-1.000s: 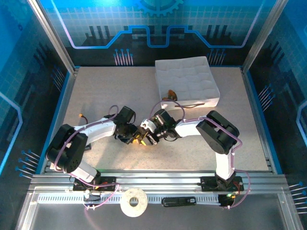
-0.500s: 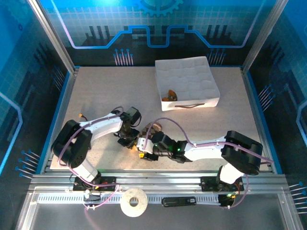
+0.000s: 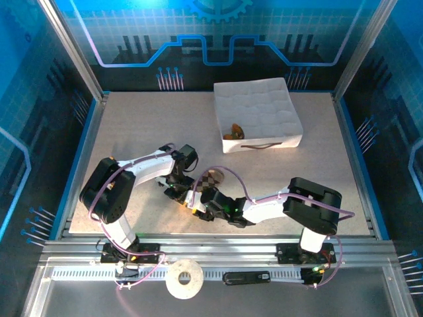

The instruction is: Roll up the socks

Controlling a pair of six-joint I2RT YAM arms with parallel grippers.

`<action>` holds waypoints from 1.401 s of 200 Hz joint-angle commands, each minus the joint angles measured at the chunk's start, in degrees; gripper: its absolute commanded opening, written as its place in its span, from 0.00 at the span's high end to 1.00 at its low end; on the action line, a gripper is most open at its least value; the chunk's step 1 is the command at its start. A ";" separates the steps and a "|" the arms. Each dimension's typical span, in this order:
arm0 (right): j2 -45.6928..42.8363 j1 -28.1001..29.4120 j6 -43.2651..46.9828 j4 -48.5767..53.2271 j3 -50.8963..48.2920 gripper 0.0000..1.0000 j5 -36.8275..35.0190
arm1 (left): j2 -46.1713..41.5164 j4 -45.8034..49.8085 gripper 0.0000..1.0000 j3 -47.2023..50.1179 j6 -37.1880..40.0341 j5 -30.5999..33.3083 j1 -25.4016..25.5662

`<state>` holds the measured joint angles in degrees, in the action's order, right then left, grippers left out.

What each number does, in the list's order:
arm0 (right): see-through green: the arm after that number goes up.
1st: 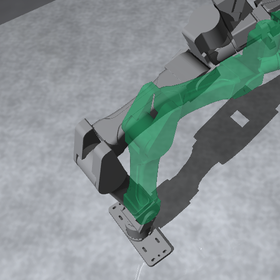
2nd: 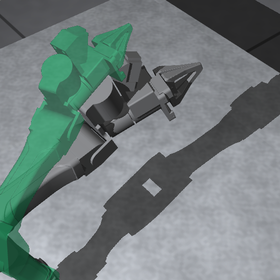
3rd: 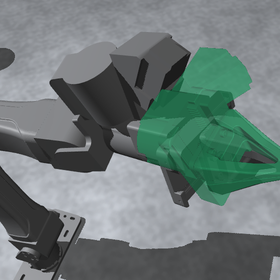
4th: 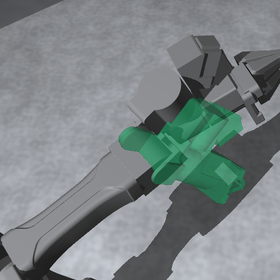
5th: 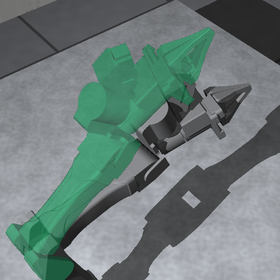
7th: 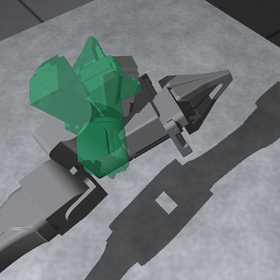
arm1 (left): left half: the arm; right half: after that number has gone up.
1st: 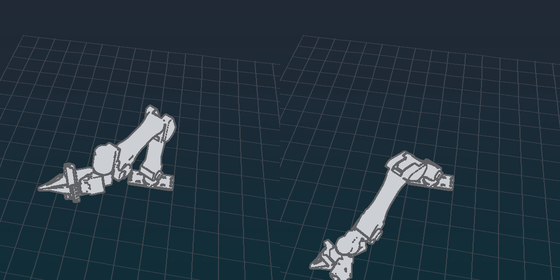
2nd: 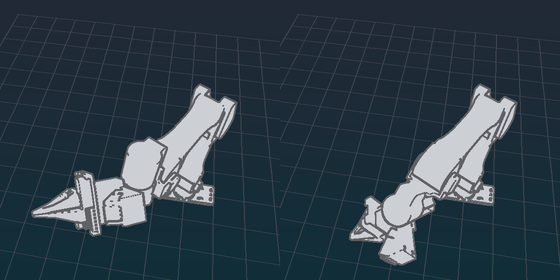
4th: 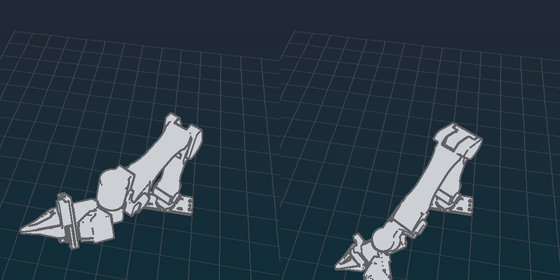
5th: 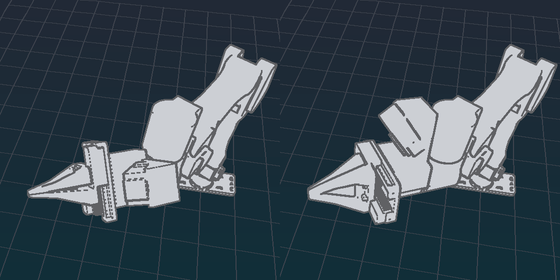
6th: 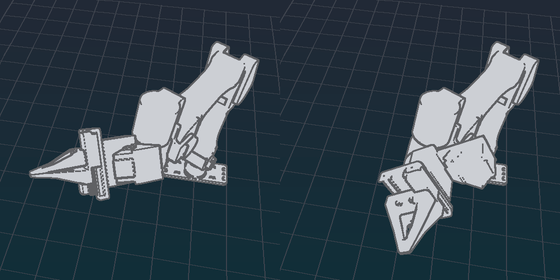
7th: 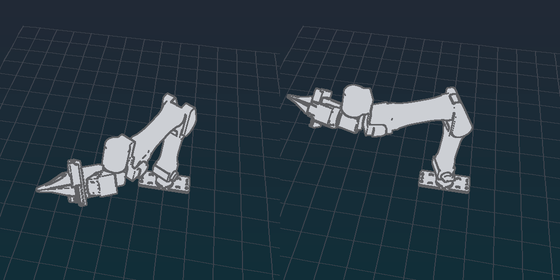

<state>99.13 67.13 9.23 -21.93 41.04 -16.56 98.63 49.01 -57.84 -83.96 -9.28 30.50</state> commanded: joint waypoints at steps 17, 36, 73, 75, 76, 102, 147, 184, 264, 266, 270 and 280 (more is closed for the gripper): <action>-1.10 0.99 -1.85 -1.36 1.56 0.48 -1.57 | 4.00 -1.59 1.00 2.38 0.14 -0.96 -0.07; -0.70 1.20 -2.24 -1.33 1.65 0.47 -1.18 | 4.16 -1.90 1.00 2.30 -0.17 -1.00 -0.20; 1.85 1.16 -2.03 -0.63 4.46 0.48 -0.32 | 4.14 -2.55 1.00 2.12 -0.44 -1.34 -0.38; 2.05 1.07 -2.03 -0.43 4.66 0.49 -0.38 | 4.12 -2.64 1.00 2.12 -0.42 -1.42 -0.40; 2.13 1.03 -2.03 -0.41 4.71 0.49 -0.40 | 4.12 -2.67 1.00 2.12 -0.46 -1.43 -0.38; 4.34 -0.09 -3.87 0.61 5.57 0.59 -0.08 | 3.80 -2.96 1.00 2.21 -0.59 -1.88 -0.48; 6.14 -2.30 -6.06 4.07 5.13 0.83 0.61 | 1.09 -2.39 1.00 1.86 -0.77 -2.46 -0.87; 6.16 -4.64 -7.89 5.98 3.78 1.00 5.59 | -6.53 -3.05 0.69 3.16 -2.13 -3.10 -1.88; 10.13 -15.83 -18.99 7.78 3.50 1.00 35.69 | -27.88 -11.58 0.26 13.15 -1.92 -0.18 -9.71; 10.36 -16.19 -19.41 7.78 3.52 1.00 36.43 | -28.12 -12.17 0.27 13.51 -1.69 -0.25 -9.81; 10.73 -16.90 -20.20 7.72 3.57 1.00 37.77 | -28.57 -13.73 0.28 14.21 -1.31 -0.49 -9.76; 11.70 -18.69 -22.01 7.14 3.57 1.00 40.96 | -29.03 -18.68 0.33 15.82 0.31 -1.91 -9.65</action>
<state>105.82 52.12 -6.63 -23.29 46.33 14.26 71.29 39.18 -45.91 -86.39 -10.33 21.15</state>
